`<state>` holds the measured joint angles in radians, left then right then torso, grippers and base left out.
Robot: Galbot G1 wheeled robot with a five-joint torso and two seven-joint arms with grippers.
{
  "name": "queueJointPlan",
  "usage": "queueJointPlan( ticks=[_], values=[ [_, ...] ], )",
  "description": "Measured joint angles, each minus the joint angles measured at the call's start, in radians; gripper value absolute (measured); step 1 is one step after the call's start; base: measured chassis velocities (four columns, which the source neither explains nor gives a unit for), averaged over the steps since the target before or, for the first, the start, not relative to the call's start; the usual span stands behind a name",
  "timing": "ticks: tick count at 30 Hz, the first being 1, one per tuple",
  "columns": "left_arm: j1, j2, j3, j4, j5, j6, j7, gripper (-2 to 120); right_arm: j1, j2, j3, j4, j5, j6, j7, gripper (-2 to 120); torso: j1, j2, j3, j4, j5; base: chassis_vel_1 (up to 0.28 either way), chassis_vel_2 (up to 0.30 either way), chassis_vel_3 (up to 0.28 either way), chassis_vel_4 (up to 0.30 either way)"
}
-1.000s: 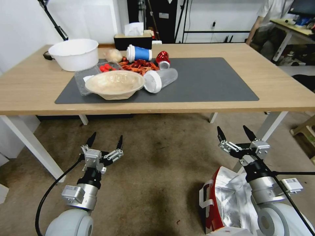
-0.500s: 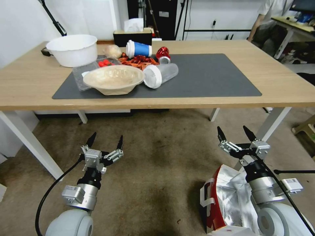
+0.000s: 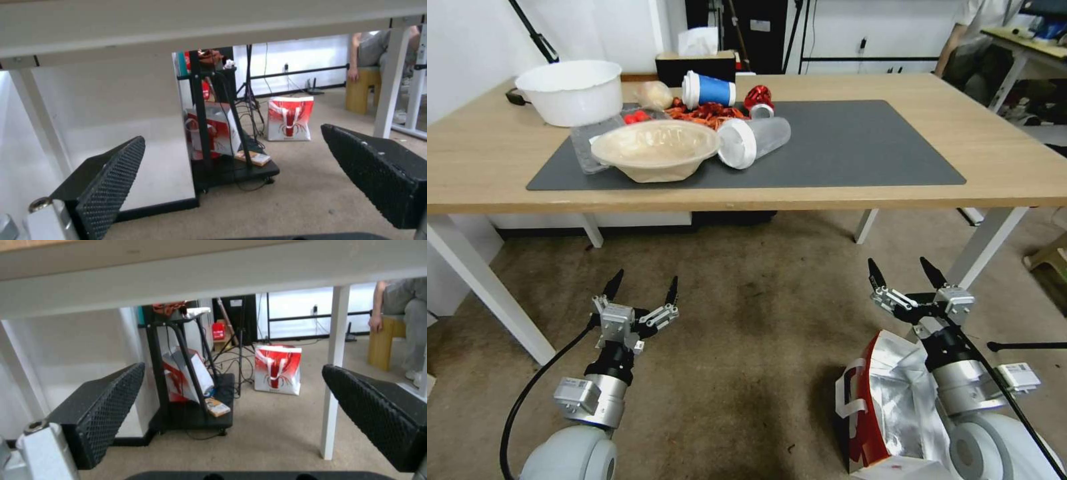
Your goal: Pick up the food delivery bag from the floor and place it on the table.
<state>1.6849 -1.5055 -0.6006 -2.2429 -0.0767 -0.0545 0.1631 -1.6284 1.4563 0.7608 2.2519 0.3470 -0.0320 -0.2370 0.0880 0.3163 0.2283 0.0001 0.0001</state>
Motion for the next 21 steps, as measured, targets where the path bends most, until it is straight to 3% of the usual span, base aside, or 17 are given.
queueJointPlan(
  ticks=[21],
  values=[
    [0.004,0.0,0.0,-0.006,0.004,0.0,0.007,99,0.0,-0.002,0.012,-0.003,-0.012,0.001,0.005,100,-0.022,-0.082,-0.06,0.0,-0.0001,0.0,0.0,0.0,0.0]
  ],
)
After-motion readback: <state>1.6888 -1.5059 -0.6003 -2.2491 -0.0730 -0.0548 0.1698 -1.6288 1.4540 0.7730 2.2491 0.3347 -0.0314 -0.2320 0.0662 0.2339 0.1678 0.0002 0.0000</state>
